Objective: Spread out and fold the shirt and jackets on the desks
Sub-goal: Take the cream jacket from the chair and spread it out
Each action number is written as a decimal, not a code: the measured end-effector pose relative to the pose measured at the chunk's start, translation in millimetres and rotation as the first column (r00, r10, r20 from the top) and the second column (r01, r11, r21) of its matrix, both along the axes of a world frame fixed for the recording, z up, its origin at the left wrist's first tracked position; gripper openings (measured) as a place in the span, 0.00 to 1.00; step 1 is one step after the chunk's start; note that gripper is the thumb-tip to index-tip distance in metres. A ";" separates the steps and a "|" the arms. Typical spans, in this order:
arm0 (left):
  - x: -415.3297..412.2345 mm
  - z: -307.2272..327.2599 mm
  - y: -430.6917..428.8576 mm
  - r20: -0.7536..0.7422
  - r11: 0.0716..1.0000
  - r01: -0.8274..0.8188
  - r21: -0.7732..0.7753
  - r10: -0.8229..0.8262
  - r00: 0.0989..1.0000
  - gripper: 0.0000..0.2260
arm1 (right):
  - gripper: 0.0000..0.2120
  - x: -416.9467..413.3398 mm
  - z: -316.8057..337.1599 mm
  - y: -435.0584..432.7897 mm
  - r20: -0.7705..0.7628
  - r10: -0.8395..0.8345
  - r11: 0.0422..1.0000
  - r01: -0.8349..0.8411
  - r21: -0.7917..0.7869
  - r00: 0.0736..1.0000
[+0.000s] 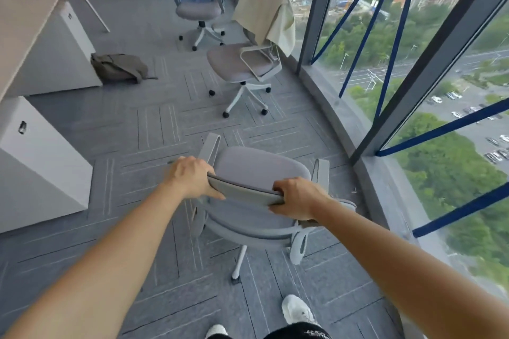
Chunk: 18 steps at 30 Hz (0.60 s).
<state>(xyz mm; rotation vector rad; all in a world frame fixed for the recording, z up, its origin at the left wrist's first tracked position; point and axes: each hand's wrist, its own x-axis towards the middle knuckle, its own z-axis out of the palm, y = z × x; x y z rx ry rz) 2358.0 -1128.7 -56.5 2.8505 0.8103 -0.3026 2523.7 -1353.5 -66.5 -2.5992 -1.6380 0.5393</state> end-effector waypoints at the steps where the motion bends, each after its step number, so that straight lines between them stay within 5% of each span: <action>1: 0.3 -0.7 -3.4 0.006 0.999 -0.030 -0.025 0.030 1.000 0.27 | 0.14 7.3 -1.7 -5.6 -0.007 0.043 0.999 -0.043 0.016 0.999; 11: 7.7 -0.2 -112.9 -0.019 0.958 -0.283 -0.053 0.282 0.959 0.28 | 0.19 94.0 -18.0 -67.7 -0.062 0.342 0.939 -0.344 -0.027 0.938; 15: 3.0 -9.7 -178.3 -0.030 0.902 -0.430 -0.046 0.429 0.903 0.44 | 0.18 107.8 -23.7 -91.6 -0.032 0.414 0.908 -0.416 -0.056 0.910; 18: -4.4 -4.9 -224.1 -0.043 0.831 -0.551 -0.077 0.550 0.834 0.35 | 0.17 109.6 -18.2 -107.7 0.002 0.476 0.877 -0.475 -0.070 0.879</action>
